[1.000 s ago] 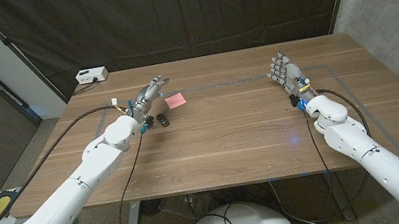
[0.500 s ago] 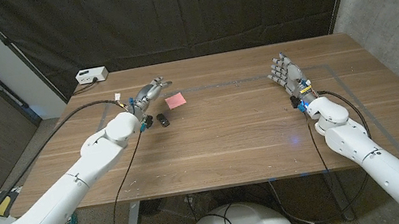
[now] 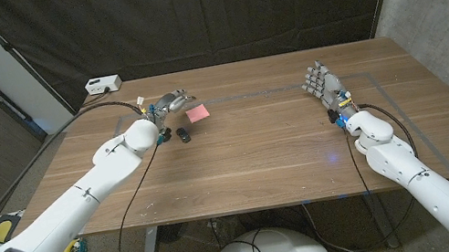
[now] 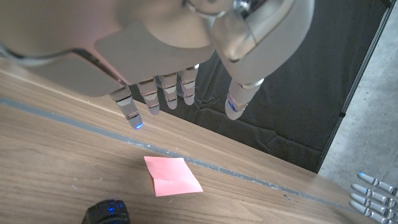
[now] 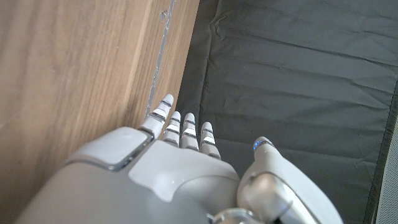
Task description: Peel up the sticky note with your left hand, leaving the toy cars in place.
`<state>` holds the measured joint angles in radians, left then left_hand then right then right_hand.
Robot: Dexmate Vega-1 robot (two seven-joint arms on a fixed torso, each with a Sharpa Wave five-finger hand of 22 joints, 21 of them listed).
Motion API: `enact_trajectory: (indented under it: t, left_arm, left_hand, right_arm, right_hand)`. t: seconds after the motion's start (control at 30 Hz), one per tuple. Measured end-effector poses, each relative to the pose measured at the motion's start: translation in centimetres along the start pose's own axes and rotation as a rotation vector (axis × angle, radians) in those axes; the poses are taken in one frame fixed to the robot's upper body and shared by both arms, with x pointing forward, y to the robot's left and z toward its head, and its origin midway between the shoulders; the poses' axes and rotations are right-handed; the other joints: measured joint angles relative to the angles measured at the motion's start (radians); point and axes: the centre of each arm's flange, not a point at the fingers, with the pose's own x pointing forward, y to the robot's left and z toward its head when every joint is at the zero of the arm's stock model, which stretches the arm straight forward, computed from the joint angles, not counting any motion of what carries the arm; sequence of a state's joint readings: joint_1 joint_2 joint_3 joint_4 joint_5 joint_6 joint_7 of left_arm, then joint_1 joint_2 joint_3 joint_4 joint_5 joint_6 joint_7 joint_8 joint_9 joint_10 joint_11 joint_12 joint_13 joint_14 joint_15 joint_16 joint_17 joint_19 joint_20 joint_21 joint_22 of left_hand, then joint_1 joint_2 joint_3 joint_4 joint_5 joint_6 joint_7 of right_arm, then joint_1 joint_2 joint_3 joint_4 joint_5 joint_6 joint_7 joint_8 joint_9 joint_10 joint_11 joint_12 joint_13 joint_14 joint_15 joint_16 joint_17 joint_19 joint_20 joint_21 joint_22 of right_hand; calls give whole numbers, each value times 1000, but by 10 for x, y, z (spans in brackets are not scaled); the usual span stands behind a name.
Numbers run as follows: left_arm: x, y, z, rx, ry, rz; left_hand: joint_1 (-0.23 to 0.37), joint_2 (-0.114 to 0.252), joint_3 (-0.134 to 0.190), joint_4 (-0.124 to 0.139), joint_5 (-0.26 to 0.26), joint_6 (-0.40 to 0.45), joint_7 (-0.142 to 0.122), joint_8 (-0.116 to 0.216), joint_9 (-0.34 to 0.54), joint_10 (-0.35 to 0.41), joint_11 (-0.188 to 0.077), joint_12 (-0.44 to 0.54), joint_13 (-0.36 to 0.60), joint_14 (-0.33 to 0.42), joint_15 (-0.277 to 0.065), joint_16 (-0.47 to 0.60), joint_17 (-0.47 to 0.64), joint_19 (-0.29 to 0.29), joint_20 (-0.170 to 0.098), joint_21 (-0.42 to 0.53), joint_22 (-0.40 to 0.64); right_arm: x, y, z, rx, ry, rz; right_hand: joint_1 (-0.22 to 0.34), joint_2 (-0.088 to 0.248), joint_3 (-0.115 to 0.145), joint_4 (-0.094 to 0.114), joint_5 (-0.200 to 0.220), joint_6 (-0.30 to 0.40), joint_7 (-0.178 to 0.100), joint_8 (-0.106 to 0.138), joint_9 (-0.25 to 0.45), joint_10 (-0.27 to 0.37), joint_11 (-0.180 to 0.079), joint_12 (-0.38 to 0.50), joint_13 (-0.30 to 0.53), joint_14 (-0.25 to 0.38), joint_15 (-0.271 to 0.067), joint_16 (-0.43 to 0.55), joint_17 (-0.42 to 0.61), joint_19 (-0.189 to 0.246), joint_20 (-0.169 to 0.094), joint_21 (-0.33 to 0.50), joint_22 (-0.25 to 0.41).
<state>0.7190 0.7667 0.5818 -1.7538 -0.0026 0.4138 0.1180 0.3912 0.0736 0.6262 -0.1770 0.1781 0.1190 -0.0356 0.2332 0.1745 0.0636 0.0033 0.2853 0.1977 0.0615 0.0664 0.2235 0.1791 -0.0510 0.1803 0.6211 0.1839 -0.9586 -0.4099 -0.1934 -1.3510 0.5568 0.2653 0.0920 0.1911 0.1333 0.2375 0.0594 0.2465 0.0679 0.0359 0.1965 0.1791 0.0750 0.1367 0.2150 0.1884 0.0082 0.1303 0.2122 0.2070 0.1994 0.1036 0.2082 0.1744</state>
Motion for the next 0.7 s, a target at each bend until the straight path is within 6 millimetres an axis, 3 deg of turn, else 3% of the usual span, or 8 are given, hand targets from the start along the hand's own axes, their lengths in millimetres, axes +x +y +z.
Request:
enact_trajectory:
  t: [0.2,0.23,0.33,0.7]
  left_arm:
    - [1,3,0,76,43,9]
    - [3,0,10,90,26,3]
    - [5,0,15,138,38,5]
    - [14,-4,31,288,82,14]
  left_hand:
    - [45,-24,-8,-4,-4,51,-2,4,0,54,-17,8,0,45,-13,6,0,35,-7,0,-3]
    - [52,-32,-12,-5,-4,59,-2,4,0,66,-19,8,0,50,-19,9,0,43,-8,0,-3]
    - [70,-49,-28,0,-4,82,-3,4,0,98,-27,16,0,72,-30,10,0,54,-14,0,-3]
    - [102,-92,-46,-1,0,146,-3,8,5,132,-43,16,5,126,-58,21,3,79,-24,-4,-3]
  right_arm:
    - [-2,-2,-2,2,0,-2]
    - [-3,-2,-1,3,-3,0]
    - [-3,-2,-2,5,-2,0]
    - [-5,-7,-7,8,4,-3]
  right_hand:
    - [0,0,0,0,0,4,-4,0,0,0,0,0,5,0,0,0,0,0,0,0,0]
    - [0,0,0,0,0,4,-4,0,0,0,0,0,5,0,0,0,0,0,0,0,0]
    - [0,0,0,0,-5,9,2,0,0,10,4,0,5,2,2,0,0,0,0,0,0]
    - [0,0,0,0,-8,16,2,0,0,16,9,0,5,10,1,0,0,0,0,0,0]
